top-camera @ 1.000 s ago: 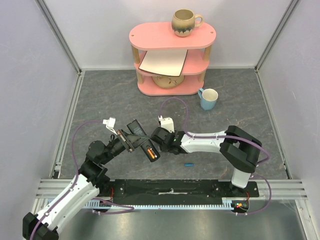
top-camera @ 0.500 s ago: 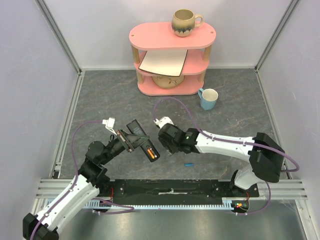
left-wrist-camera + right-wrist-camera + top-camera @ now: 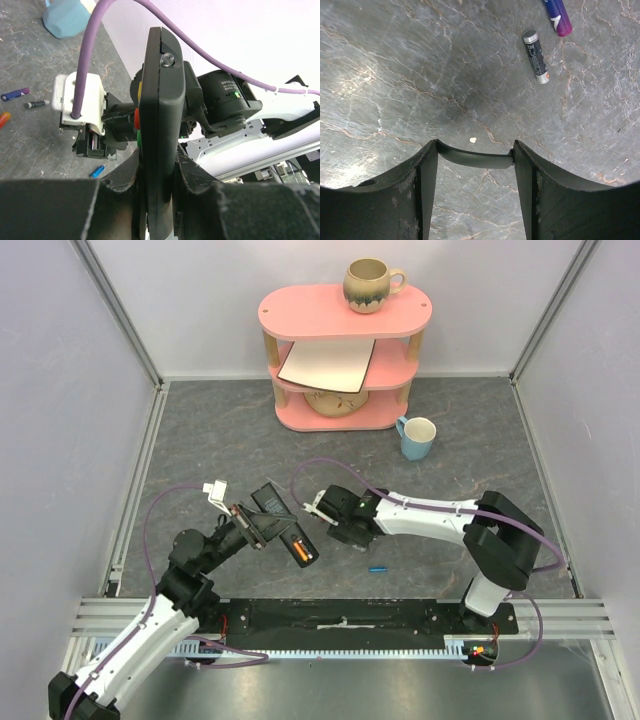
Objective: Load the batteries into the remote control
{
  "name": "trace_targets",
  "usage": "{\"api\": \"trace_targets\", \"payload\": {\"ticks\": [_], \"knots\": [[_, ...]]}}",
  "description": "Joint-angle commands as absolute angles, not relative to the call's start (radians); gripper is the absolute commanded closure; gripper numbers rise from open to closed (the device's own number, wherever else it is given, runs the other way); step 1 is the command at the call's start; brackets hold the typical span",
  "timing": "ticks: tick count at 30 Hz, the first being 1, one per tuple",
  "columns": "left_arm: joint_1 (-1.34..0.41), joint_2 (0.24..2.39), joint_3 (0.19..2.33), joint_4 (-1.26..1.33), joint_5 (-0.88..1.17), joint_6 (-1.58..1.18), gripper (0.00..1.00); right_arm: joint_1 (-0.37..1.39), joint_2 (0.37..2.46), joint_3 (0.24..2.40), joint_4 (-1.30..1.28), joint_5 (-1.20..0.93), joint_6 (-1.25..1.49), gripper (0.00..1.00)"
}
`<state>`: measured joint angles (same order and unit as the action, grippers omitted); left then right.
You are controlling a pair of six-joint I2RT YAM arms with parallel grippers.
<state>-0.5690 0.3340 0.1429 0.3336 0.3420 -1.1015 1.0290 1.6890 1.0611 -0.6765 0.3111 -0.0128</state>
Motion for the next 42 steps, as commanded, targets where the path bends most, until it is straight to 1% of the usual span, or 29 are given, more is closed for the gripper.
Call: {"api": "trace_targets", "payload": {"ticks": [1,7,10,16,20,24,25,27,28,30,32,33,34,35,36,38,40,42], "knots": [[-0.569,0.304,0.152,0.345,0.359,-1.097,0.98,1.008,1.684,1.068,-0.693,0.246,-0.038,0.61],[-0.569,0.304,0.143,0.345,0.360,-1.103,0.98,1.003,1.707,1.057,-0.696,0.225,-0.002,0.37],[-0.569,0.308,0.144,0.345,0.361,-1.101,0.98,1.002,1.713,1.060,-0.695,0.232,-0.002,0.30],[-0.571,0.314,0.146,0.345,0.368,-1.098,0.98,0.999,1.717,1.069,-0.696,0.219,0.034,0.22],[-0.569,0.314,0.146,0.345,0.373,-1.100,0.98,1.000,1.715,1.071,-0.698,0.213,0.054,0.19],[-0.569,0.313,0.150,0.344,0.374,-1.097,0.98,0.991,1.665,1.094,-0.698,0.219,0.107,0.14],[-0.569,0.313,0.150,0.342,0.376,-1.097,0.98,0.988,1.651,1.100,-0.696,0.242,0.124,0.11],[-0.569,0.311,0.152,0.342,0.377,-1.097,0.98,0.979,1.603,1.117,-0.687,0.268,0.205,0.09],[-0.569,0.308,0.152,0.342,0.376,-1.097,0.98,0.973,1.583,1.120,-0.684,0.317,0.242,0.09],[-0.569,0.305,0.149,0.342,0.374,-1.100,0.98,0.954,1.543,1.121,-0.677,0.383,0.404,0.09],[-0.569,0.304,0.144,0.345,0.374,-1.103,0.98,0.946,1.519,1.085,-0.661,0.451,0.535,0.09],[-0.569,0.302,0.138,0.350,0.373,-1.107,0.98,0.943,1.503,1.071,-0.657,0.481,0.702,0.10],[-0.569,0.304,0.135,0.351,0.373,-1.108,0.98,0.945,1.496,1.051,-0.655,0.495,0.777,0.15],[-0.569,0.304,0.132,0.356,0.371,-1.111,0.98,0.948,1.482,0.996,-0.632,0.482,0.829,0.16],[-0.571,0.304,0.127,0.359,0.371,-1.115,0.98,0.948,1.479,0.973,-0.605,0.485,0.967,0.18],[-0.569,0.304,0.124,0.364,0.370,-1.117,0.98,0.950,1.473,0.909,-0.572,0.470,1.050,0.22],[-0.569,0.304,0.123,0.365,0.368,-1.117,0.98,0.963,1.479,0.888,-0.552,0.468,1.145,0.25],[-0.569,0.307,0.121,0.365,0.362,-1.115,0.98,0.982,1.497,0.879,-0.557,0.483,1.182,0.25]]}}
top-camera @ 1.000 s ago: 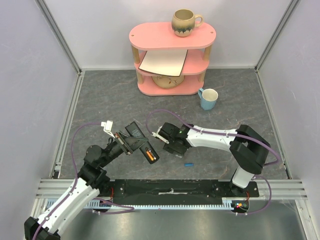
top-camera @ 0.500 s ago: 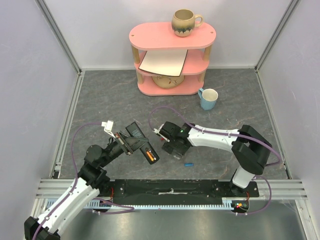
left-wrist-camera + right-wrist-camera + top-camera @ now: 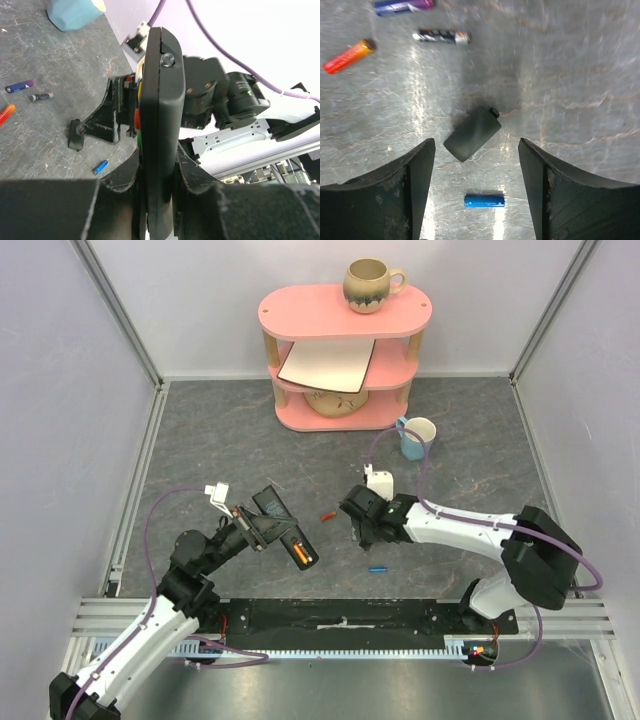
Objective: Load the batteries into the remote control
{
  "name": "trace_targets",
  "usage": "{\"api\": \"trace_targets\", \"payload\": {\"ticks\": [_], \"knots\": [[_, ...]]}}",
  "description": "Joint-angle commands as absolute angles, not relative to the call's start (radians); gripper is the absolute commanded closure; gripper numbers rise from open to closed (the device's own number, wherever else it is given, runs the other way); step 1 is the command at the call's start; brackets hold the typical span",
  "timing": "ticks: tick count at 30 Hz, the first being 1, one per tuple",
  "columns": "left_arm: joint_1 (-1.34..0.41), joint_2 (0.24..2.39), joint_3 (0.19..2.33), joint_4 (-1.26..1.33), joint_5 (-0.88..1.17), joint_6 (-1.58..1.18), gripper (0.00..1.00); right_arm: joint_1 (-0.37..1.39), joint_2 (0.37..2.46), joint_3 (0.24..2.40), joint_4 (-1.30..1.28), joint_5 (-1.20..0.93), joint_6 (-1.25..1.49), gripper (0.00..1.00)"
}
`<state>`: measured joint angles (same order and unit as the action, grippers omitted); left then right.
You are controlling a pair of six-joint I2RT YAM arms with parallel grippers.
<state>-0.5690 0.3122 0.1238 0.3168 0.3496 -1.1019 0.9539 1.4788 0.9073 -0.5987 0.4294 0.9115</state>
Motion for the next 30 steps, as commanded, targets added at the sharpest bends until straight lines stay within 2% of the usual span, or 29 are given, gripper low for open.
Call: {"api": "trace_targets", "payload": {"ticks": [1,16,30], "knots": [[-0.569,0.311,0.120,0.367,0.359,-1.115,0.98,0.986,1.503,0.877,-0.560,0.488,1.219,0.26],[-0.569,0.308,0.091,0.397,0.359,-1.127,0.98,1.003,1.647,0.925,-0.577,0.531,1.233,0.38],[-0.569,0.313,0.078,0.399,0.362,-1.132,0.98,0.971,1.646,0.871,-0.574,0.506,1.125,0.60]]}}
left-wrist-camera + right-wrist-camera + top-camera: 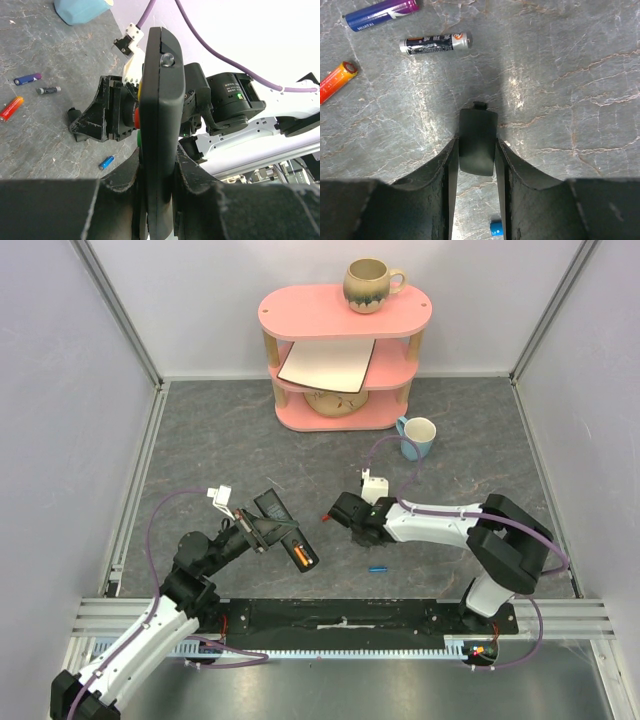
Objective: Load the batteries into the remote control
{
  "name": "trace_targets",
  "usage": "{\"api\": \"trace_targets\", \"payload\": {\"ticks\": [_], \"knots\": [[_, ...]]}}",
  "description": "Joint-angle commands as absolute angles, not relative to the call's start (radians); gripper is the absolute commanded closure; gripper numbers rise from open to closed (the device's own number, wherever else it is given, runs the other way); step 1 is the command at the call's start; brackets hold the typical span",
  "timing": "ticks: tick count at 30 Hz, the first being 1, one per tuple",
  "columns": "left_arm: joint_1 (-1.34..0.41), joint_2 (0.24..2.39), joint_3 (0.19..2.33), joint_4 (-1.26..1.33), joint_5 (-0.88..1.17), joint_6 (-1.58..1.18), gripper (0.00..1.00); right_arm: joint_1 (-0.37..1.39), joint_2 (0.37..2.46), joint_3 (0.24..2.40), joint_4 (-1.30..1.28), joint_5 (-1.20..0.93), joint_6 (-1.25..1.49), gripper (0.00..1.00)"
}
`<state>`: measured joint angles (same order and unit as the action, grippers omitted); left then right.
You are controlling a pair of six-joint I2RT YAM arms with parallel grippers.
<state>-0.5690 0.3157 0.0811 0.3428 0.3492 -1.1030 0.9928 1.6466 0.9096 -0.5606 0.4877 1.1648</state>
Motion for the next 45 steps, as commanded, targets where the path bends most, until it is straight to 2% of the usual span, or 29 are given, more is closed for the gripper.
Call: {"api": "trace_targets", "payload": {"ticks": [1,7,10,12,15,19,22,24,27,37,45], "knots": [[-0.569,0.317,0.078,0.402,0.362,-1.132,0.98,0.965,1.643,0.867,-0.571,0.499,1.094,0.60],[-0.569,0.331,0.081,0.405,0.365,-1.129,0.98,0.954,1.595,0.838,-0.534,0.469,0.983,0.66],[-0.569,0.341,0.083,0.410,0.364,-1.124,0.98,0.951,1.562,0.825,-0.512,0.459,0.919,0.74],[-0.569,0.357,0.086,0.410,0.364,-1.123,0.98,0.948,1.551,0.825,-0.502,0.439,0.862,0.74],[-0.569,0.383,0.092,0.420,0.364,-1.120,0.98,0.940,1.563,0.827,-0.502,0.423,0.789,0.65],[-0.569,0.403,0.098,0.426,0.368,-1.114,0.98,0.933,1.589,0.838,-0.505,0.410,0.704,0.44],[-0.569,0.411,0.098,0.426,0.365,-1.112,0.98,0.933,1.597,0.851,-0.512,0.413,0.670,0.32],[-0.569,0.419,0.098,0.426,0.364,-1.109,0.98,0.933,1.600,0.874,-0.529,0.428,0.658,0.29],[-0.569,0.433,0.100,0.436,0.368,-1.108,0.98,0.948,1.600,0.920,-0.560,0.459,0.650,0.28],[-0.569,0.431,0.089,0.445,0.374,-1.115,0.98,0.969,1.654,0.980,-0.565,0.440,0.644,0.38],[-0.569,0.413,0.083,0.428,0.371,-1.115,0.98,0.969,1.660,0.973,-0.583,0.488,0.683,0.32]]}}
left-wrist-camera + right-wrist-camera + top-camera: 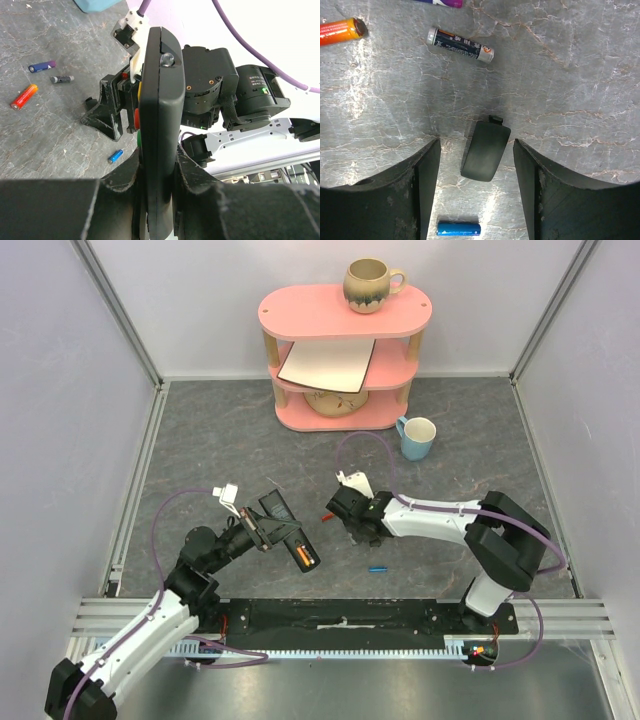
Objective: Load the batteries into the remote control
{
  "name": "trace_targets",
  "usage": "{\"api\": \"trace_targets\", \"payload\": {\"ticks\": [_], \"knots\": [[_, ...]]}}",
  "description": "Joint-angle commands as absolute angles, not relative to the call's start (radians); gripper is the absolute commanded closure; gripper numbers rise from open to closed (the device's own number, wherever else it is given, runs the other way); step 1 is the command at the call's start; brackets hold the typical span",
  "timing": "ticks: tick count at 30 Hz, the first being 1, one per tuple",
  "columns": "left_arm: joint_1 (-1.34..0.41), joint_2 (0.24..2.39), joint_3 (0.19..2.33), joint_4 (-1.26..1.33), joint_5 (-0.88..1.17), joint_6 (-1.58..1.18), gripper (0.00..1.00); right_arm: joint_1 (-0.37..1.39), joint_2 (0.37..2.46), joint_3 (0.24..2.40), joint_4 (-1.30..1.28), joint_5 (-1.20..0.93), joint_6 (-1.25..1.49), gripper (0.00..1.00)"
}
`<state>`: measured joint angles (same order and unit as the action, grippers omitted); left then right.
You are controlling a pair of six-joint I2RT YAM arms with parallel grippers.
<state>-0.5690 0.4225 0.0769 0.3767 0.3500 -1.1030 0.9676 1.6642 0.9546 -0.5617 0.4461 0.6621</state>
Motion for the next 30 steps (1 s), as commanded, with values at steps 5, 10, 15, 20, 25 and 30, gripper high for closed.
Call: {"api": "trace_targets", "payload": {"ticks": [5,10,15,20,25,30], "knots": [[-0.569,0.417,0.081,0.433,0.371,-1.117,0.98,0.968,1.684,0.982,-0.589,0.494,0.690,0.34],[-0.569,0.411,0.075,0.431,0.373,-1.120,0.98,0.957,1.710,0.976,-0.588,0.492,0.703,0.40],[-0.569,0.410,0.072,0.431,0.370,-1.120,0.98,0.939,1.697,0.957,-0.575,0.477,0.706,0.41],[-0.569,0.423,0.072,0.440,0.367,-1.118,0.98,0.902,1.667,0.922,-0.532,0.417,0.706,0.41],[-0.569,0.442,0.071,0.452,0.371,-1.120,0.98,0.894,1.667,0.897,-0.502,0.374,0.699,0.43],[-0.569,0.443,0.069,0.454,0.373,-1.120,0.98,0.893,1.667,0.873,-0.480,0.351,0.706,0.47]]}}
